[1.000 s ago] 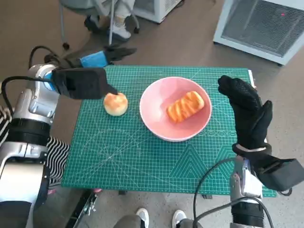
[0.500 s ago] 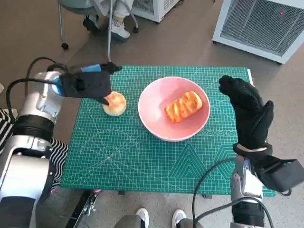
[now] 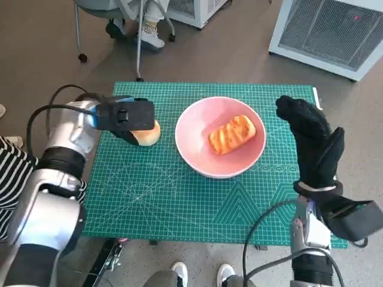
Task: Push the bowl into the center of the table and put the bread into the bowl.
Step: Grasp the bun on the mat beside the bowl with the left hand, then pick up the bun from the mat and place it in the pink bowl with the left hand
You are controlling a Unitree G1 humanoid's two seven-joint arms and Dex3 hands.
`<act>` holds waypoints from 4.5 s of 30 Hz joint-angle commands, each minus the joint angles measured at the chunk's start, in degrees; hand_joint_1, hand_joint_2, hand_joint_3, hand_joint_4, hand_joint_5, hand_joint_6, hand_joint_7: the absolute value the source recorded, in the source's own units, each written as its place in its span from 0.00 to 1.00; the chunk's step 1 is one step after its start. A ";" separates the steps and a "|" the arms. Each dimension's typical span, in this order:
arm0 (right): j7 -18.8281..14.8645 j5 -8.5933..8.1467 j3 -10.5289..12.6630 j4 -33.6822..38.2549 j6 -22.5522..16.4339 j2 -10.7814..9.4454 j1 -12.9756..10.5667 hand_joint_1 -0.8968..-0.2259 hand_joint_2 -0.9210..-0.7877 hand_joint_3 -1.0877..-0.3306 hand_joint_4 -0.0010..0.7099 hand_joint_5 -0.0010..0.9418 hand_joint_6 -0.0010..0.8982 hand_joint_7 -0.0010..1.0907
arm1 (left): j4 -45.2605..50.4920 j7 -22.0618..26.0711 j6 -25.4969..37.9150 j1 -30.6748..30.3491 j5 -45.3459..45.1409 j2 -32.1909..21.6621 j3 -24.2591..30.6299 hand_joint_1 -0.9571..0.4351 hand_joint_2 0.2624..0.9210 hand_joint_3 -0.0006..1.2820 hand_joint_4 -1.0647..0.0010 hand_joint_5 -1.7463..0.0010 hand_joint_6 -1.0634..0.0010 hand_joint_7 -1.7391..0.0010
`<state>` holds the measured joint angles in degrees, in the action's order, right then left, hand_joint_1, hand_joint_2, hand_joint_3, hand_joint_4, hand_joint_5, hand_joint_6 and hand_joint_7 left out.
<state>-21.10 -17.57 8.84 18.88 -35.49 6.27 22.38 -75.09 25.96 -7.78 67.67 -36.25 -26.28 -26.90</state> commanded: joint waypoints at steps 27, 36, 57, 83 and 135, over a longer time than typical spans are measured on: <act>0.59 0.03 0.88 -1.76 1.15 0.43 -2.31 0.30 0.00 0.46 0.26 0.01 0.09 0.39 | -3.07 -19.41 -1.79 -4.66 -5.99 2.91 -5.80 0.70 0.99 0.05 0.30 0.39 0.45 0.40; 0.53 -0.03 1.12 -2.25 1.48 0.41 -2.81 0.31 0.00 0.46 0.26 0.00 0.09 0.39 | -2.63 -19.73 -1.65 -3.77 -5.06 1.86 -4.59 0.69 1.00 0.04 0.30 0.34 0.43 0.35; 0.77 0.25 0.79 -2.11 2.06 -0.17 -2.31 0.31 0.00 0.46 0.26 0.00 0.10 0.40 | -1.43 -20.38 -3.35 -3.14 -3.90 0.89 -2.90 0.69 1.00 0.03 0.30 0.34 0.40 0.37; 0.97 0.33 0.96 -1.93 2.27 -0.07 -2.42 0.31 0.00 0.46 0.27 0.00 0.10 0.40 | -0.49 -18.29 -3.61 -3.48 -3.08 0.10 -1.28 0.69 1.00 0.08 0.34 0.30 0.48 0.33; 1.25 0.48 0.80 -2.82 2.73 0.08 -3.20 0.31 0.00 0.46 0.27 0.00 0.10 0.40 | -1.41 -13.69 -2.11 -3.53 -4.68 0.74 -4.56 0.68 1.00 0.04 0.36 0.33 0.36 0.36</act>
<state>-20.29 -17.68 9.63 16.07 -33.63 6.35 20.62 -76.13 12.82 -9.45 64.23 -40.66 -24.66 -31.35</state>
